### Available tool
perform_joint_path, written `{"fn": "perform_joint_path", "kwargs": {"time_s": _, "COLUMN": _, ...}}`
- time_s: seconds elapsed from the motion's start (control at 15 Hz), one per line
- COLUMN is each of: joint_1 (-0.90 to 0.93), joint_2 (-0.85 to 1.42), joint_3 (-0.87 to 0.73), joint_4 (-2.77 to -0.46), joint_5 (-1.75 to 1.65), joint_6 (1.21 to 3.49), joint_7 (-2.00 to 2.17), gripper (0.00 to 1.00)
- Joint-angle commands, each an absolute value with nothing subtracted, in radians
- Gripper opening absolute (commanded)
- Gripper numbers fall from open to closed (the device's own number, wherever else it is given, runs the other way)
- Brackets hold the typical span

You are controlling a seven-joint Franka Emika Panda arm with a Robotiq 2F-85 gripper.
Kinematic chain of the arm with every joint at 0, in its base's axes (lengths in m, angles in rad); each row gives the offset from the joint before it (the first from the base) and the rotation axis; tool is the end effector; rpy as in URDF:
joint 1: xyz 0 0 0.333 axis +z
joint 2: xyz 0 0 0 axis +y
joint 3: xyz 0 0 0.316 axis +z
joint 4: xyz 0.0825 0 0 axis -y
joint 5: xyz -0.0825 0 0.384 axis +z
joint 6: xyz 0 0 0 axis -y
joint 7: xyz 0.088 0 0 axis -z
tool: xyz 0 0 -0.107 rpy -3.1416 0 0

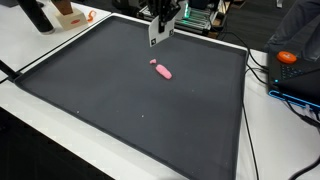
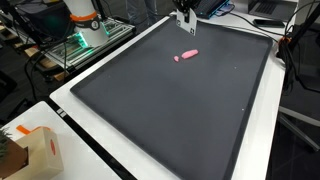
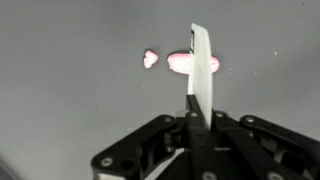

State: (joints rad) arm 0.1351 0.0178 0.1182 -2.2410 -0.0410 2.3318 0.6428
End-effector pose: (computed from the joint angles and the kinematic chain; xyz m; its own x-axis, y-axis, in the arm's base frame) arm 0.5159 0.1328 0.3672 0.9321 -0.3542 0.0759 -0.3537 -0.9351 -0.0199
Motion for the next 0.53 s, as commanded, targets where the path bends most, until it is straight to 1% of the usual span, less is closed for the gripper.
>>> {"fn": "perform_joint_path", "kwargs": {"time_s": 0.0, "joint_1": 0.16, "joint_2": 0.015, "joint_3": 0.143, "joint_4": -2.158, "joint_5": -0.103, "joint_6": 2.199, "joint_7": 0.702, "gripper": 0.01}}
{"fn": "perform_joint_path", "kwargs": {"time_s": 0.2, "joint_1": 0.179, "joint_2": 0.004, "joint_3": 0.164, "joint_4": -2.088, "joint_5": -0.125, "joint_6": 2.079, "joint_7": 0.737, "gripper": 0.01}}
{"fn": "perform_joint_path", "kwargs": {"time_s": 0.47, "joint_1": 0.2, "joint_2": -0.007, "joint_3": 0.189, "joint_4": -2.012, "joint_5": -0.158, "joint_6": 1.983, "joint_7": 0.769, "gripper": 0.01}}
